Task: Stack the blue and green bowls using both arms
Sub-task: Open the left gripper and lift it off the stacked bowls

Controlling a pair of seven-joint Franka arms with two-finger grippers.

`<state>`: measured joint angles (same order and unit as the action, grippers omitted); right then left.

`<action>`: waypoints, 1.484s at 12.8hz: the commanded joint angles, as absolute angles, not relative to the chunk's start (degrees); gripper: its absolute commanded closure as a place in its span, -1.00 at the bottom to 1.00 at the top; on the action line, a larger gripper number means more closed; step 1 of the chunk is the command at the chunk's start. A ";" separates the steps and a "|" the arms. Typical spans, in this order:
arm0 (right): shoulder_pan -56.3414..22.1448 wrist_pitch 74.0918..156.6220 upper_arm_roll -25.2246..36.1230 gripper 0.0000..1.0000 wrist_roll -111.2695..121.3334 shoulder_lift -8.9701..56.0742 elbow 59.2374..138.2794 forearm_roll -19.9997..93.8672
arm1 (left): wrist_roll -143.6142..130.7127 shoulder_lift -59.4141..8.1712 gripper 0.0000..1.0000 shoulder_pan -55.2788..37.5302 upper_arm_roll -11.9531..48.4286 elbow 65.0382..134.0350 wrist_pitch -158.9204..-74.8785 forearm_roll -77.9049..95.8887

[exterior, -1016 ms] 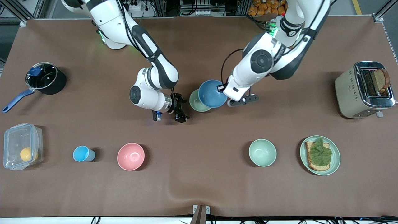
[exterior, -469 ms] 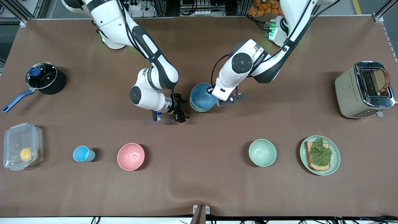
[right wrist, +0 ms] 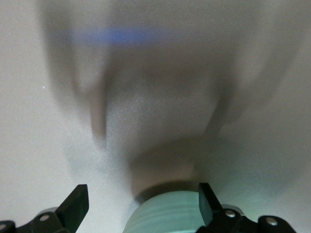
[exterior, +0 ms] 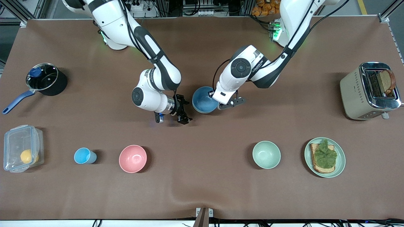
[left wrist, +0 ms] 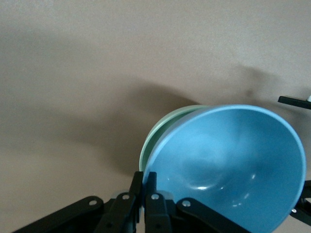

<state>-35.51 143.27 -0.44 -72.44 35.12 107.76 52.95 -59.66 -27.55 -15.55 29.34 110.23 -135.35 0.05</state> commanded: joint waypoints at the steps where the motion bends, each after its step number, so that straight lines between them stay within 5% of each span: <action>1: -35.07 143.00 -0.79 -1.00 -71.28 35.68 106.79 54.58 | -61.61 -28.91 1.00 -15.91 29.36 109.34 -136.58 -2.46; 17: -34.98 143.00 -0.79 -1.00 -71.28 35.33 106.79 54.58 | -63.36 -31.82 1.00 -17.14 29.18 109.07 -139.31 -5.54; 18: -35.15 143.00 -0.79 -1.00 -71.28 35.33 106.79 54.58 | -64.07 -31.82 0.11 -16.96 29.09 108.99 -139.22 -5.54; 19: -35.07 143.00 -0.79 -1.00 -71.28 35.33 106.79 54.58 | -64.25 -32.25 -0.99 -16.96 29.09 108.81 -139.31 -5.54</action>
<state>-35.50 143.28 -0.41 -72.44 35.12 107.46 52.95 -61.60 -31.43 -16.61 29.26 109.82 -138.88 -3.65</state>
